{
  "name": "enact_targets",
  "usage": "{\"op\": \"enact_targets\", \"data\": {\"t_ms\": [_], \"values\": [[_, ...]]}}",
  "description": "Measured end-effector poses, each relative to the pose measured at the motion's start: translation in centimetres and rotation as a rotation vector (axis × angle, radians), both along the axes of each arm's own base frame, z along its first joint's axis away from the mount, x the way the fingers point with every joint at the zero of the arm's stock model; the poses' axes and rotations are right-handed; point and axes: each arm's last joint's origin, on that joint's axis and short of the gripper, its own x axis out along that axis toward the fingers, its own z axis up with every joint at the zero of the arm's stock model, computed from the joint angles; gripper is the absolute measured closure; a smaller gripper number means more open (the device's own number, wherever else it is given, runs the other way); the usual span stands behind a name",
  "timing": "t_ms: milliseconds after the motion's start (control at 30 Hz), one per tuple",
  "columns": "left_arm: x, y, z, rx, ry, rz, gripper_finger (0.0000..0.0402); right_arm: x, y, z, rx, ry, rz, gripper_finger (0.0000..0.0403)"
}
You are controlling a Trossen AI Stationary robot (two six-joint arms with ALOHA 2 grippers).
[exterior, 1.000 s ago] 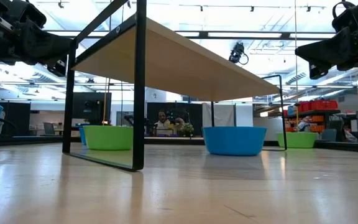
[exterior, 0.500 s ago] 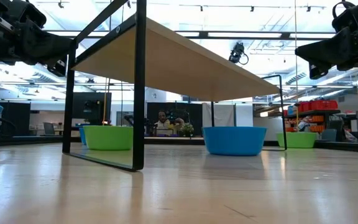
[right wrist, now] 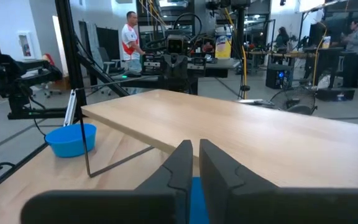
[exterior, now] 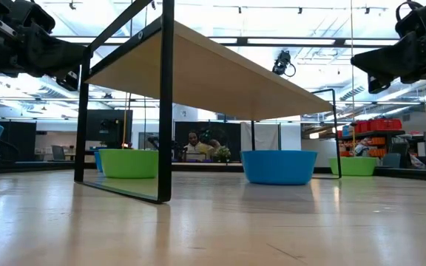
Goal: Pick & Place Mini bowls
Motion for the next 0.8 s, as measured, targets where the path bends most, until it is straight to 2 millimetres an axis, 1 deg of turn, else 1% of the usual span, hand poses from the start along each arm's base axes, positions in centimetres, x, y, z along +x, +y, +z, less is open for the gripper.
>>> {"op": "enact_targets", "data": {"t_ms": [100, 300, 667, 800], "values": [[0.0, 0.0, 0.0, 0.000, 0.000, 0.000, 0.0369, 0.0, 0.0, 0.5, -0.009, -0.050, -0.012, 0.0370], [0.0, 0.0, 0.0, 0.000, 0.000, 0.000, 0.0369, -0.3, -0.1, 1.8, 0.136, -0.185, 0.005, 0.0370], [0.0, 0.0, 0.0, 0.000, 0.000, 0.000, 0.0369, -1.2, -0.3, 4.2, 0.256, -0.461, 0.005, 0.0370], [0.0, 0.0, 0.0, 0.000, 0.000, 0.000, 0.0369, -1.7, -0.3, 5.0, 0.266, -0.561, 0.018, 0.0380]]}}
